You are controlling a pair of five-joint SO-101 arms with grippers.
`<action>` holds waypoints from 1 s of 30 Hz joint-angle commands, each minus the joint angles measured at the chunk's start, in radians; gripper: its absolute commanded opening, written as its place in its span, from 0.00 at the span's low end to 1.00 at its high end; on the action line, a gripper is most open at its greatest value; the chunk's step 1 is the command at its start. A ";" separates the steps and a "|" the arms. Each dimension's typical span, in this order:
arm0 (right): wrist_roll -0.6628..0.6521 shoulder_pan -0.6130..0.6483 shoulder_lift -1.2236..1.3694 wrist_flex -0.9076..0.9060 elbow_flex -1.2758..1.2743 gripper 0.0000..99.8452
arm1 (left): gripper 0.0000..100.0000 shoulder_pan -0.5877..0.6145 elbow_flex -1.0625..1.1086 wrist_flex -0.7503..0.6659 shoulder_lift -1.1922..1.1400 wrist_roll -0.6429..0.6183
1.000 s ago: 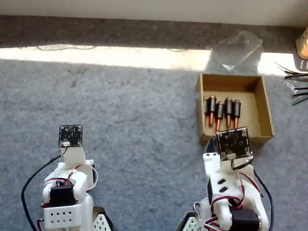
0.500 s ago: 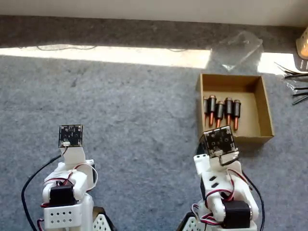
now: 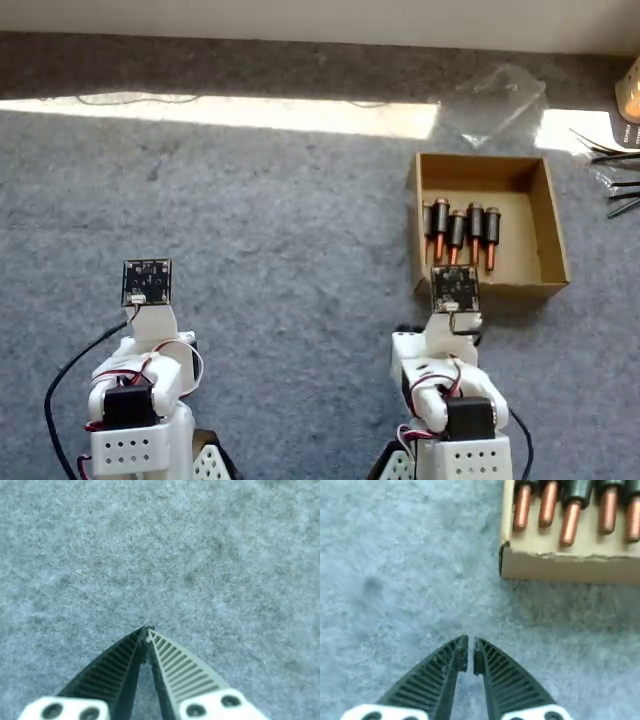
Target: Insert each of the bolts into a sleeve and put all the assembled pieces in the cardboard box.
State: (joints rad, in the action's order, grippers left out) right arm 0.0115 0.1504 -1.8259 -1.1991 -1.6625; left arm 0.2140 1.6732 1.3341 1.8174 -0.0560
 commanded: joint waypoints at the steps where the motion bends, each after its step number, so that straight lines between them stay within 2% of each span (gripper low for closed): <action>1: 0.025 0.007 -0.005 0.028 -0.042 0.01 | 0.01 0.010 0.022 0.009 0.004 0.000; 30: 0.032 0.007 -0.005 -0.048 -0.108 0.01 | 0.01 0.008 0.022 0.009 0.001 0.006</action>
State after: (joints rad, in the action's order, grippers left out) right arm 0.0330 0.1519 -1.8259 -1.2421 -1.6686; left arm 0.2140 1.6732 1.3341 1.8174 -0.0560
